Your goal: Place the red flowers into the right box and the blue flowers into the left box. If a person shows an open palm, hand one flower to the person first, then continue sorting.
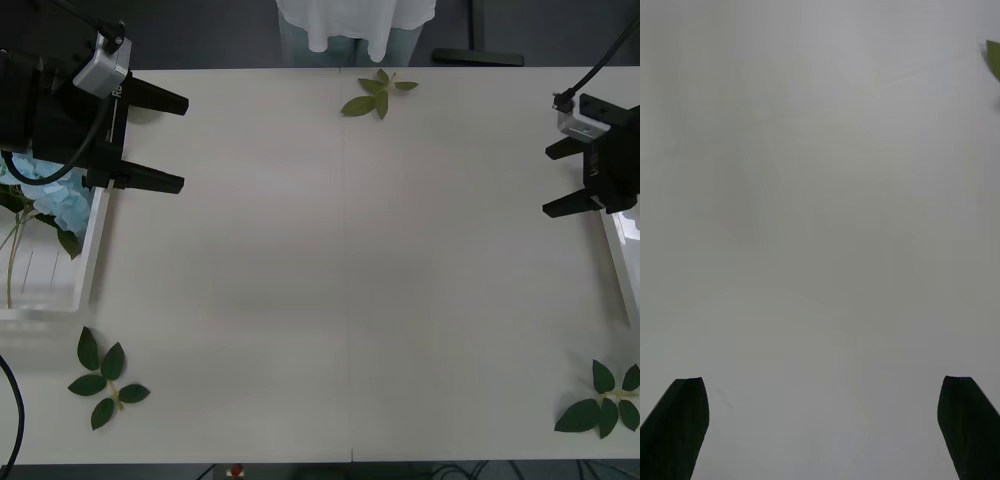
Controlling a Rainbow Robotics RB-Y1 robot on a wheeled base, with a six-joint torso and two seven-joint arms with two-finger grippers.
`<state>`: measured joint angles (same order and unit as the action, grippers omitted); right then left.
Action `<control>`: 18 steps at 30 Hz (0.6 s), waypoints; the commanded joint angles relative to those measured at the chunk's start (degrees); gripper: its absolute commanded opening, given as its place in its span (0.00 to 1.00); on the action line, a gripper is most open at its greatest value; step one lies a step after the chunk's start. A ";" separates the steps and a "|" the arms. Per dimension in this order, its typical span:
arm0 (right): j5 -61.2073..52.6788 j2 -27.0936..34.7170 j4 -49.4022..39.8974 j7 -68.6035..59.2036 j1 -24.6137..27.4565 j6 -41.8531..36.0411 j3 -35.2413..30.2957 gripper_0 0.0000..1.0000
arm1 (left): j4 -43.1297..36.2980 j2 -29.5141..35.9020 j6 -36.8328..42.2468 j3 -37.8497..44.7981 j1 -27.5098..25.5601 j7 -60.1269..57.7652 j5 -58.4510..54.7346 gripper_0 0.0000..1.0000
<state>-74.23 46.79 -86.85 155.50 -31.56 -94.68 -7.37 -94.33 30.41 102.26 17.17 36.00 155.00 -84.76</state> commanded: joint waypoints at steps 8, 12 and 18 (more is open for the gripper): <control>-4.00 -4.60 -0.69 -0.50 0.62 0.20 1.74 0.88 | -0.95 -0.61 0.14 0.32 1.88 0.00 -0.06 1.00; -4.08 -4.69 -0.69 -0.50 0.53 0.29 1.74 0.89 | -0.95 -0.61 0.14 0.32 1.88 0.00 -0.06 1.00; -4.08 -4.69 -0.69 -0.50 0.53 0.29 1.74 0.89 | -0.95 -0.61 0.14 0.32 1.88 0.00 -0.06 1.00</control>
<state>-77.91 42.07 -86.85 155.50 -29.99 -94.62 -4.47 -94.33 30.40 102.26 17.17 36.00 155.00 -84.76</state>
